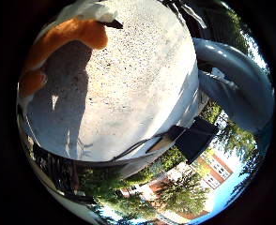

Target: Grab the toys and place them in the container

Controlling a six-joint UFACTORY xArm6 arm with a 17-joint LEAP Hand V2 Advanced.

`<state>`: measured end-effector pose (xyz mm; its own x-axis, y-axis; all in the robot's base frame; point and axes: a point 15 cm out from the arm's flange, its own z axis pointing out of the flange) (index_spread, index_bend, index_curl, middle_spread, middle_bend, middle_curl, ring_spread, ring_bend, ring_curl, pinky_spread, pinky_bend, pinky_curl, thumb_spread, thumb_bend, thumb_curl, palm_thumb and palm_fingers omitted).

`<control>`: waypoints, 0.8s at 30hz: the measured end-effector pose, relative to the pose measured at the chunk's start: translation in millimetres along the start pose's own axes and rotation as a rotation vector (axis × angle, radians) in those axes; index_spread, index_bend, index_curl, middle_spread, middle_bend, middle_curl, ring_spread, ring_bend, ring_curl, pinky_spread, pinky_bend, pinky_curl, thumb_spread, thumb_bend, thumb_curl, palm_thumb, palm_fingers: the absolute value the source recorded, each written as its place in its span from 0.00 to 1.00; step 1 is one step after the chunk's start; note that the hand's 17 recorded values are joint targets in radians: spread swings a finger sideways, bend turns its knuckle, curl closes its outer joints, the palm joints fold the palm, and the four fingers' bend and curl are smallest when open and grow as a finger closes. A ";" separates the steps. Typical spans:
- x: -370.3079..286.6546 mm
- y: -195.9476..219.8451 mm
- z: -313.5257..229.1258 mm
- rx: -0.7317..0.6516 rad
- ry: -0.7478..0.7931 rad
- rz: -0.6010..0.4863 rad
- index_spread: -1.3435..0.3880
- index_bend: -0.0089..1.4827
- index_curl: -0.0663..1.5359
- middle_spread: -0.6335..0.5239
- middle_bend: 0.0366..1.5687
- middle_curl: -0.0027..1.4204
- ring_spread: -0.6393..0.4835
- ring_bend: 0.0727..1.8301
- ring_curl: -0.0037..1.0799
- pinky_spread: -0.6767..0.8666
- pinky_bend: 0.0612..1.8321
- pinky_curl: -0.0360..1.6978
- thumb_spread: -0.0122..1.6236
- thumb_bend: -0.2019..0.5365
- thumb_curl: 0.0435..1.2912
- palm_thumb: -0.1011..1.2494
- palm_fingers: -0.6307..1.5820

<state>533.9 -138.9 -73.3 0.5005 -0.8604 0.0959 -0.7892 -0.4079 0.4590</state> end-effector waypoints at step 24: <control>41.7 122.2 -137.0 0.000 -0.143 0.121 0.28 0.34 0.22 0.36 0.74 0.66 0.48 0.74 0.75 0.61 0.75 0.49 0.68 0.34 0.51 0.85 0.72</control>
<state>507.1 -182.9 107.8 0.3466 -0.9377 0.0235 -0.8406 -0.2994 0.4514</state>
